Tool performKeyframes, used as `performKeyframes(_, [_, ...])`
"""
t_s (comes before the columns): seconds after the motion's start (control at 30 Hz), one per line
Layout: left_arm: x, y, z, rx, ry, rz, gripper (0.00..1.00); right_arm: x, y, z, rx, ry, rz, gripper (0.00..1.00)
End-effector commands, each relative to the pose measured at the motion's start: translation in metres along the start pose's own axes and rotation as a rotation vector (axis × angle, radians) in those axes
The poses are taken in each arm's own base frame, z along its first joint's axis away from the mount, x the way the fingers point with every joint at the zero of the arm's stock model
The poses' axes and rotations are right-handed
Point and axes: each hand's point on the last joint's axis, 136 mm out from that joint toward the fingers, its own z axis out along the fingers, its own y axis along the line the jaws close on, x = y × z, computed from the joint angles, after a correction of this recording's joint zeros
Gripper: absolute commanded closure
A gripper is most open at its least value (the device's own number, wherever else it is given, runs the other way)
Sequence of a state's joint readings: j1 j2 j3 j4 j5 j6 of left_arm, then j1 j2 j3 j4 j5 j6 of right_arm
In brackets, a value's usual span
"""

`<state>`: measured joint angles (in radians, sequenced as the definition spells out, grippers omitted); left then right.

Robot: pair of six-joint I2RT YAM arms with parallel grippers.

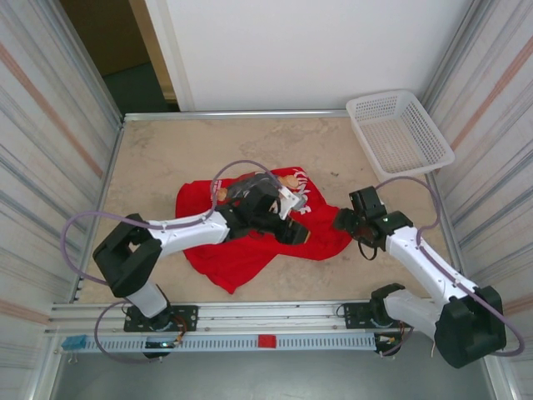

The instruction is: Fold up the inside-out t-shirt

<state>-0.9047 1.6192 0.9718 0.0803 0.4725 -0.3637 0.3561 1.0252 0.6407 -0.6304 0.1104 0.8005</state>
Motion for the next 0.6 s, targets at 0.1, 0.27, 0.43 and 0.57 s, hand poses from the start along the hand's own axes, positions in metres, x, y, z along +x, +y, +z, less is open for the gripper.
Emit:
performKeyframes(0.1, [-0.029, 0.01, -0.016, -0.039, -0.108, -0.038, 0.46, 0.014, 0.002, -0.008, -0.11, -0.004, 0.053, 0.24])
performKeyframes(0.27, [-0.029, 0.014, -0.018, -0.053, -0.109, -0.051, 0.46, 0.022, 0.021, -0.002, -0.226, 0.051, 0.11, 0.32])
performKeyframes(0.43, [-0.03, 0.013, -0.021, -0.056, -0.112, -0.055, 0.46, 0.018, 0.037, 0.007, -0.27, 0.072, 0.126, 0.4])
performKeyframes(0.57, [-0.033, 0.013, -0.023, -0.06, -0.126, -0.06, 0.46, 0.013, 0.046, 0.012, -0.293, 0.09, 0.114, 0.87])
